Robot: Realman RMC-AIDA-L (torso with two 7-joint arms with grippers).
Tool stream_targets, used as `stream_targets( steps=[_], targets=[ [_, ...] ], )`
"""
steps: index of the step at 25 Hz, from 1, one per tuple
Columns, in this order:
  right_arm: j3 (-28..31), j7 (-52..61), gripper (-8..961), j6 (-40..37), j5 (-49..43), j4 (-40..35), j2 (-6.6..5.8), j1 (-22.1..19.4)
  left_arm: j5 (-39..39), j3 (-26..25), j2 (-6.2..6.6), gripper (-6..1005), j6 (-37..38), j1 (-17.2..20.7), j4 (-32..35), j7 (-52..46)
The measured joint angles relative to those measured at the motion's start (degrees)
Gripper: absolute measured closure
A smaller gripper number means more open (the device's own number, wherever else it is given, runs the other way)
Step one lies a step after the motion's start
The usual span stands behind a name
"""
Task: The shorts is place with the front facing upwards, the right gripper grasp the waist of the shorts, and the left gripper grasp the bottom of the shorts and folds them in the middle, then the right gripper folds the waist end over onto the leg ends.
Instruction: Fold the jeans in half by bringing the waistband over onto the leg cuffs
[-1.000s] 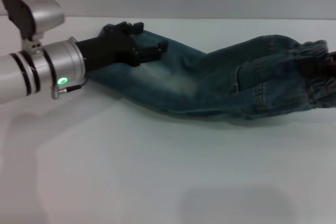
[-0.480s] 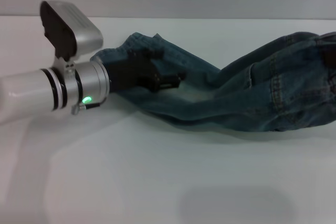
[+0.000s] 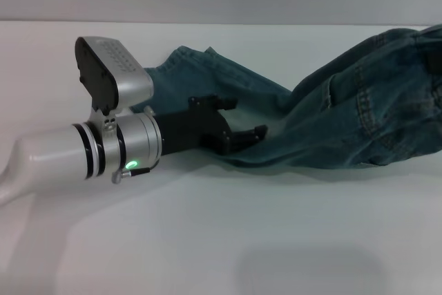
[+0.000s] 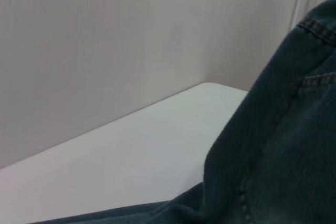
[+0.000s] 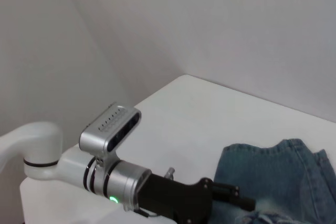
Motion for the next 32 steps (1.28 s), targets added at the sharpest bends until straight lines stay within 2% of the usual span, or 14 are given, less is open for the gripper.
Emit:
stream_targets(
  steps=[9, 12, 17, 32],
  targets=[
    [-0.5, 1.0, 893, 0.1, 1.2, 1.2, -0.43, 2.7, -8.4, 8.0, -0.05, 168, -0.6, 1.0, 0.1, 1.3],
    [-0.6, 1.0, 893, 0.4, 1.2, 3.4, -0.73, 3.9, -11.8, 12.4, -0.06, 168, -0.5, 1.2, 0.6, 1.3],
    [-0.7, 0.8, 892, 0.5, 1.2, 6.2, -1.21, 5.2, -15.9, 16.4, -0.06, 168, -0.1, 1.4, 0.7, 1.2],
    [-2.8, 1.4, 893, 0.2, 1.2, 7.1, -1.86, 7.2, -22.6, 23.3, -0.06, 168, 0.4, 2.7, 3.7, 0.9]
  ],
)
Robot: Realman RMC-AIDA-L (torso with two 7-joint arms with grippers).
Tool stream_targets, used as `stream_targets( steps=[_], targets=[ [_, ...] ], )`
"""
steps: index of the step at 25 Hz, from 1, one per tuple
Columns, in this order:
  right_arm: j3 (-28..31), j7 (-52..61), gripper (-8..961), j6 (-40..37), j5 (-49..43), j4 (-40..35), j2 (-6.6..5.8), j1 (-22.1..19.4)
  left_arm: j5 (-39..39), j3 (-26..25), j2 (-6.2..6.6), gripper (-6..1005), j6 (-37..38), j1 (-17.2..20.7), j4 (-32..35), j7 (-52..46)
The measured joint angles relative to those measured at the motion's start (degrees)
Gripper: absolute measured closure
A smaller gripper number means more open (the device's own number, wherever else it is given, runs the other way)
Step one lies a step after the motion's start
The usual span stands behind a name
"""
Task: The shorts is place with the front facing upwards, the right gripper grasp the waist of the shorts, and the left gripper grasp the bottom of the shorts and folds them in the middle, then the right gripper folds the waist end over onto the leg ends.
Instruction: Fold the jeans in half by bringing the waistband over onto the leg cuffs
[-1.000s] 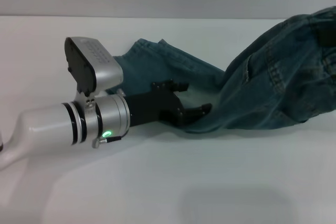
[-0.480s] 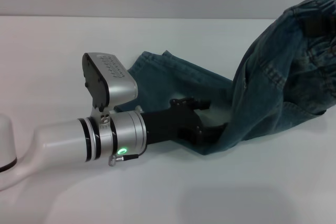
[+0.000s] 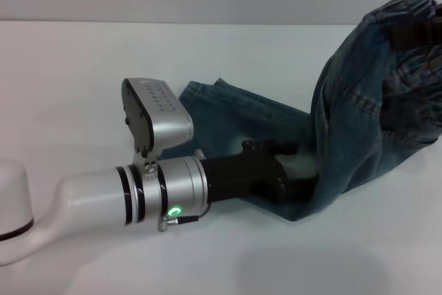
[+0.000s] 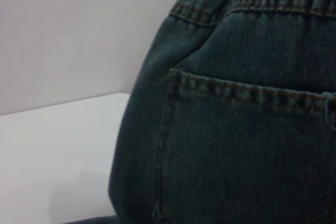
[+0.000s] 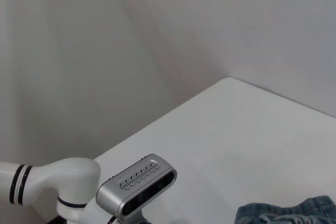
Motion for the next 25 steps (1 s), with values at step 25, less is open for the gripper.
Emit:
stream_targets(
  steps=[25],
  targets=[
    [-4.7, -2.4, 892, 2.0, -0.4, 7.7, -0.80, 1.0, -6.1, -1.2, 0.71, 169, -1.7, 0.3, -3.0, 4.2]
  ],
)
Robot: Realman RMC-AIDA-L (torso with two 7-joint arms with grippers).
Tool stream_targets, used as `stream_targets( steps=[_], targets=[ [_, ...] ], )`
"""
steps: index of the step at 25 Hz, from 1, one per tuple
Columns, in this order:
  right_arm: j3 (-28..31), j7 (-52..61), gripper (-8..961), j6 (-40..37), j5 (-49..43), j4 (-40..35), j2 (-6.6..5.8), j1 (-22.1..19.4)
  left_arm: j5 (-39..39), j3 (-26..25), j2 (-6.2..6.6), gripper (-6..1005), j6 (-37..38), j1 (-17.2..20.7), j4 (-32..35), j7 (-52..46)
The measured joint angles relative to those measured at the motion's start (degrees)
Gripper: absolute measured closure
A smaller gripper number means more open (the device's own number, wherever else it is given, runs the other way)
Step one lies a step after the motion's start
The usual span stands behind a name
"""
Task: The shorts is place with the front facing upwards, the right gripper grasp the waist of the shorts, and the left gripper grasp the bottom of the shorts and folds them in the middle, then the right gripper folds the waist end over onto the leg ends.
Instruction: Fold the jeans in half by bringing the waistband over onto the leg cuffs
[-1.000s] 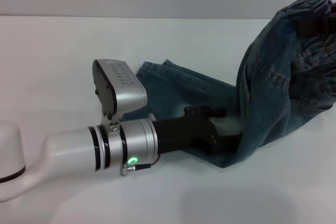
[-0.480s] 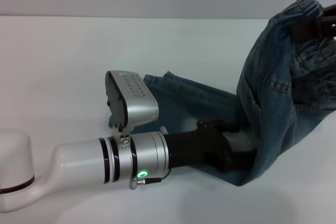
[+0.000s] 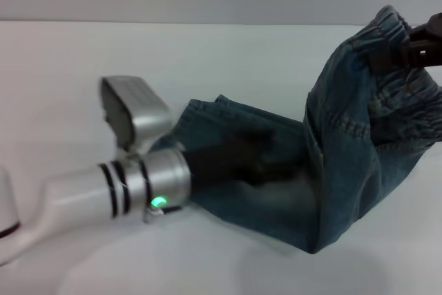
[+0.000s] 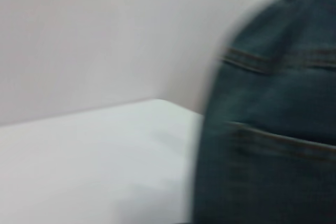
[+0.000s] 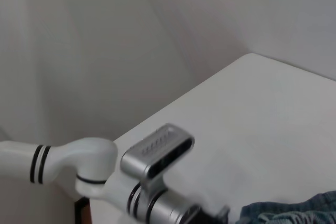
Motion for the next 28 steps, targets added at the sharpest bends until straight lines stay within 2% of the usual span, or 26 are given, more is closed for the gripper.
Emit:
stream_targets(
  steps=[7, 8, 10, 11, 16, 17, 18, 19, 22, 28],
  targets=[
    [-0.7, -1.2, 892, 0.5, -0.1, 2.1, 0.25, 0.1, 0.1, -13.7, 0.42, 169, -0.2, -0.4, -6.1, 5.7],
    [-0.9, -1.6, 892, 0.8, -0.1, 2.6, 0.37, 0.2, 0.1, -13.7, 0.42, 169, -0.2, -0.4, -6.1, 5.7],
    [-1.9, -2.3, 892, 2.1, 0.0, 3.8, 0.64, 0.2, 0.1, -21.9, 0.49, 169, -0.2, 1.0, -6.2, 9.6],
    [-2.5, -2.8, 892, 3.0, 0.1, 4.4, 0.81, 0.3, 0.1, -23.8, 0.50, 169, -0.1, 1.5, -6.1, 10.3],
    [-3.6, -7.1, 892, 7.6, 0.3, 7.3, 3.40, 0.9, -0.6, -35.3, -0.03, 169, 3.9, 4.5, -5.3, 14.4],
    [-3.7, -7.7, 892, 8.4, 0.3, 7.5, 3.95, 1.1, -0.6, -35.3, -0.03, 169, 3.9, 4.5, -5.3, 14.4],
    [-4.0, -9.0, 892, 10.3, 0.2, 7.8, 5.14, 1.3, -1.6, -39.6, -0.10, 169, 8.4, 6.0, -5.5, 15.5],
    [-4.0, -9.0, 893, 10.3, 0.2, 7.8, 5.14, 1.3, -2.1, -40.6, -0.10, 169, 9.7, 6.5, -5.6, 15.8],
    [-5.2, -9.6, 891, 12.9, 0.3, 8.3, 6.39, 1.7, -3.8, -42.6, 0.01, 169, 13.5, 8.3, -5.7, 17.0],
    [-8.0, -11.7, 878, 19.3, 0.3, 9.8, 8.74, 2.0, -4.9, -42.8, 0.08, 169, 17.1, 11.0, -6.1, 19.3]
  ],
)
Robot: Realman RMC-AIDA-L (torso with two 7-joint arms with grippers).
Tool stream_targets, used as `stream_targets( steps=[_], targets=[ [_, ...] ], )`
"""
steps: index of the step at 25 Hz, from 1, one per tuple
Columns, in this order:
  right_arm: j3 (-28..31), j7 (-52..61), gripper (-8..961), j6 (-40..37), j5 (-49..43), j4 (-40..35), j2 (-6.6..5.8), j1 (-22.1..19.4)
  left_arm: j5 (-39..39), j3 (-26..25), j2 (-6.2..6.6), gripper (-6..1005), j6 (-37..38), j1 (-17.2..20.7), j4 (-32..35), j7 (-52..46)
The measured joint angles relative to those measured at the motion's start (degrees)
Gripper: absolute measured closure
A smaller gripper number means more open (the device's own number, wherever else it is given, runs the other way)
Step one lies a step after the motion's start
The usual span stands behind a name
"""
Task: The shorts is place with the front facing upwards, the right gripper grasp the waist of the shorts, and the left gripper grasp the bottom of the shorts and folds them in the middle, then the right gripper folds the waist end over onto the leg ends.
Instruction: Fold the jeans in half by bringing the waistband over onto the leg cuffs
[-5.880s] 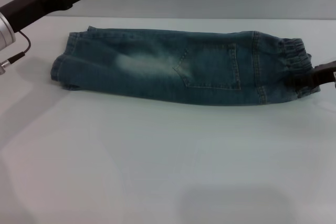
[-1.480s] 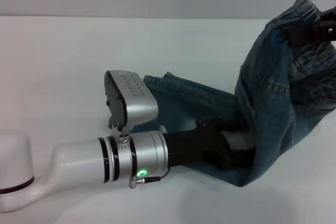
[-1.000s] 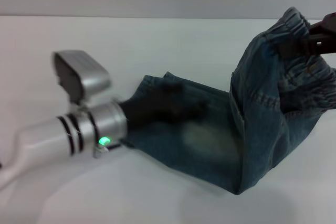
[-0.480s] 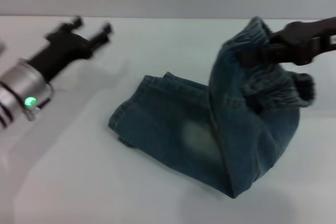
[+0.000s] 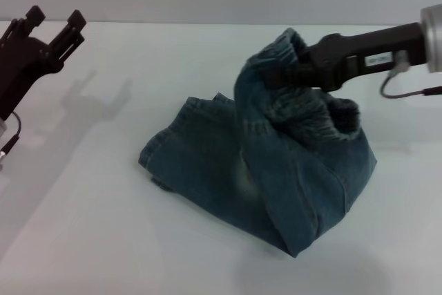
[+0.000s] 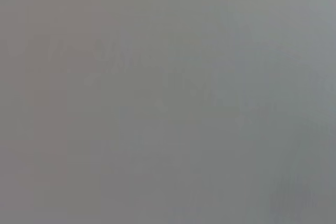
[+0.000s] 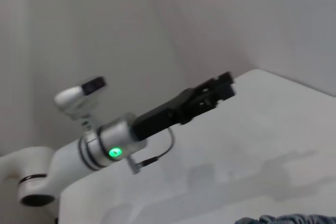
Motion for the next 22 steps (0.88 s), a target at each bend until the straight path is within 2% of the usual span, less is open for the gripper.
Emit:
stream_targets(
  steps=[5, 10, 18, 22],
  targets=[
    [-0.1, -4.0, 868, 4.8, 0.1, 5.0, 0.77, 1.3, 0.0, 0.2, -0.06, 169, 2.2, 0.4, -1.8, 0.7],
    [-0.3, -7.1, 858, 8.4, 1.3, 10.2, 0.84, 3.6, -0.1, 0.1, 0.03, 169, 3.5, 0.4, -3.0, 1.8],
    [-2.9, -7.2, 841, 12.7, 1.6, 13.6, 0.86, 6.4, -0.3, -0.1, -0.16, 169, 3.8, -1.3, -5.7, 4.6],
    [-4.7, -7.2, 757, 14.4, 1.6, 14.6, 0.86, 7.2, -0.3, 0.2, -0.17, 170, 3.8, -1.5, -5.7, 5.2]
  ],
)
